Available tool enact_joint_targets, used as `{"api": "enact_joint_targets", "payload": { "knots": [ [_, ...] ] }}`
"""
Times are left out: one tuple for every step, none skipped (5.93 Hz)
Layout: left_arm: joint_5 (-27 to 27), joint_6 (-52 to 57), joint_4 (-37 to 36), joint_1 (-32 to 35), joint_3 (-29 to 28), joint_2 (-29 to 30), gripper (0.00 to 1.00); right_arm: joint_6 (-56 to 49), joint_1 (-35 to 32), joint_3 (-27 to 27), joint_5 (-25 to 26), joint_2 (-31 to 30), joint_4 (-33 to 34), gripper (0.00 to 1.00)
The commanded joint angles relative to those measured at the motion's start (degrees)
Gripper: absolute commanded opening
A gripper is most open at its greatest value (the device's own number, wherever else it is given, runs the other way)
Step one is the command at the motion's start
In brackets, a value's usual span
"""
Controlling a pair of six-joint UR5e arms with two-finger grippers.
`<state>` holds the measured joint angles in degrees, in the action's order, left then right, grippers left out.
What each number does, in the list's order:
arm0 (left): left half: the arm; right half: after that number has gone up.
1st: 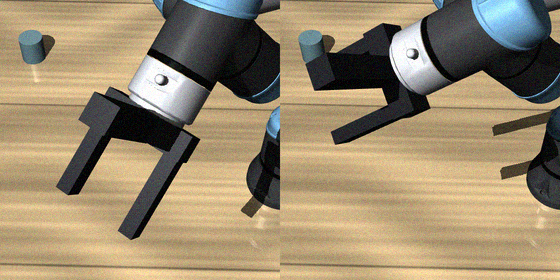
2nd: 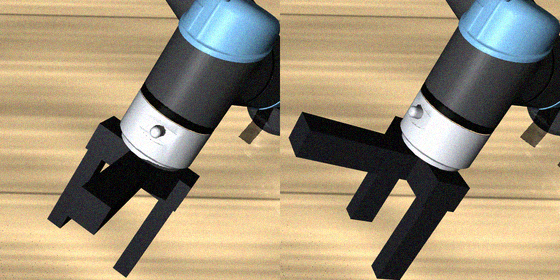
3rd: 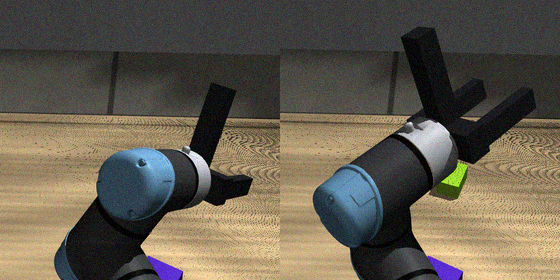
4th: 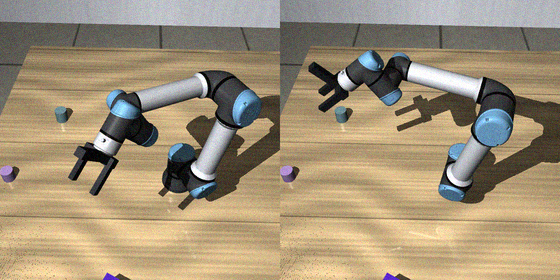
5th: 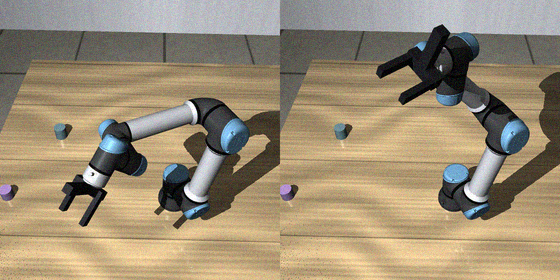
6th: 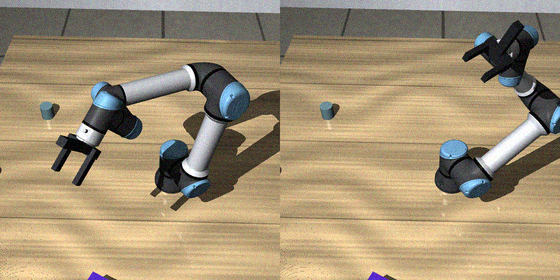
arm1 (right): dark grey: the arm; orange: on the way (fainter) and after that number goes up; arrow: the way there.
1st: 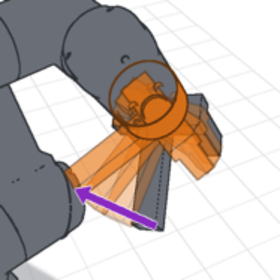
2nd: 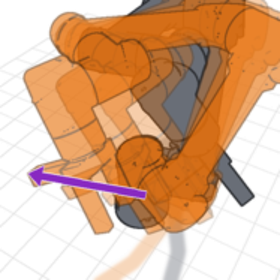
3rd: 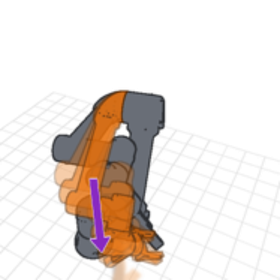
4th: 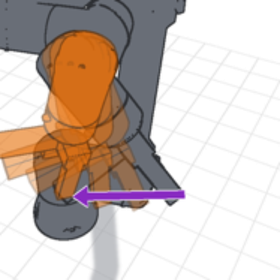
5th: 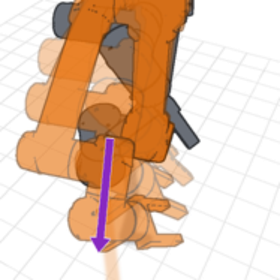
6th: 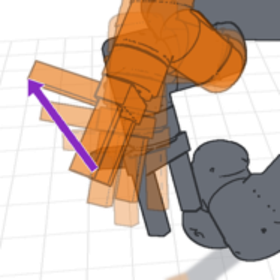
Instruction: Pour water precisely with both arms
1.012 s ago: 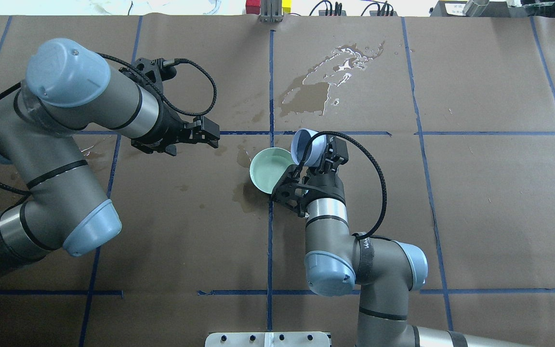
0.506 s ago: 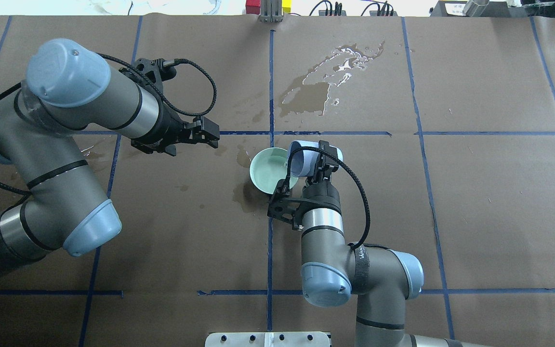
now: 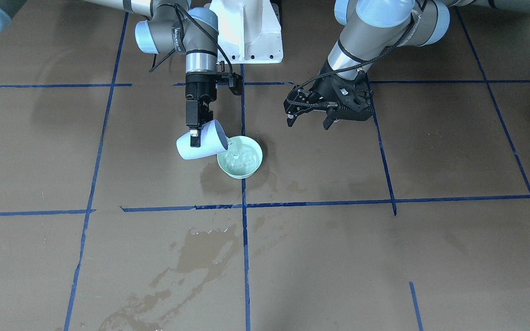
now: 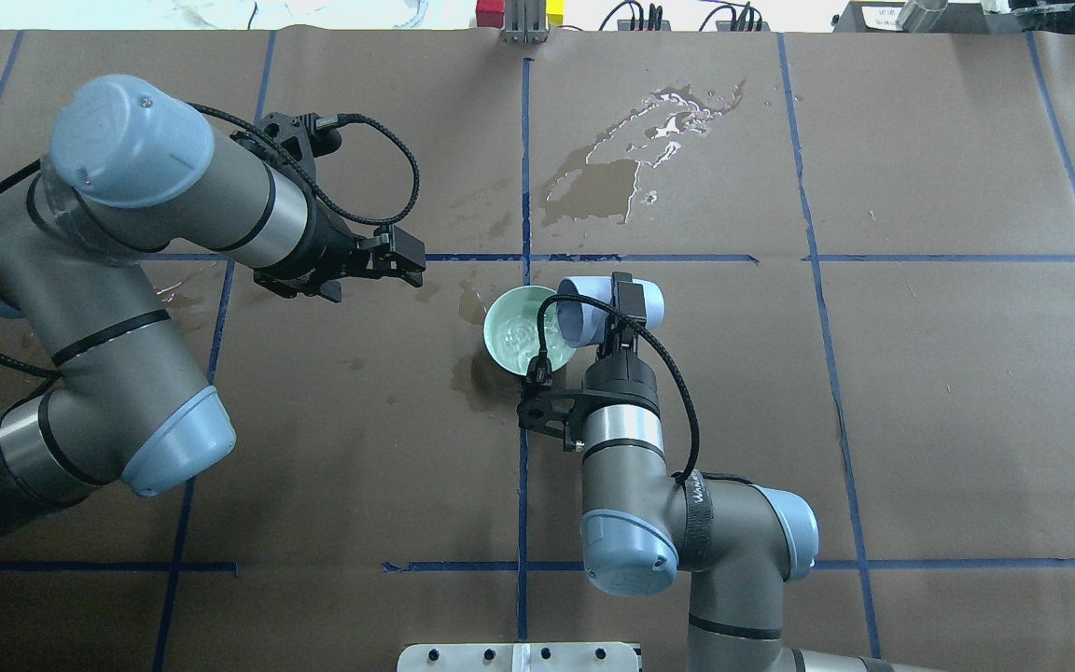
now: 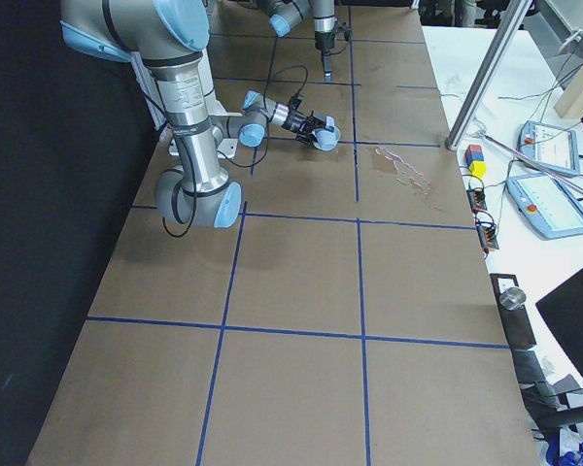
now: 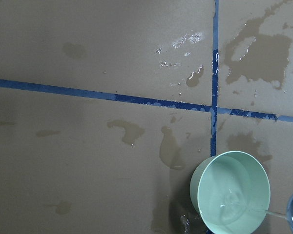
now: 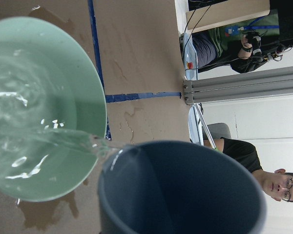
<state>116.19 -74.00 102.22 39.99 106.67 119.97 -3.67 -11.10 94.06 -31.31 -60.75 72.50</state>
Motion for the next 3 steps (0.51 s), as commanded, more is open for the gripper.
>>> {"api": "enact_joint_targets", "payload": {
  "knots": [
    [0.0, 0.0, 0.0, 0.0, -0.1, 0.0, 1.00, -4.7, -0.1, 0.1, 0.1, 0.0, 0.0, 0.03],
    [0.0, 0.0, 0.0, 0.0, -0.1, 0.0, 1.00, -6.9, -0.1, 0.0, 0.8, 0.1, 0.2, 0.03],
    [0.0, 0.0, 0.0, 0.0, 0.0, -0.1, 1.00, -8.1, -0.2, 0.1, 1.2, 0.1, 0.8, 0.03]
  ]
}}
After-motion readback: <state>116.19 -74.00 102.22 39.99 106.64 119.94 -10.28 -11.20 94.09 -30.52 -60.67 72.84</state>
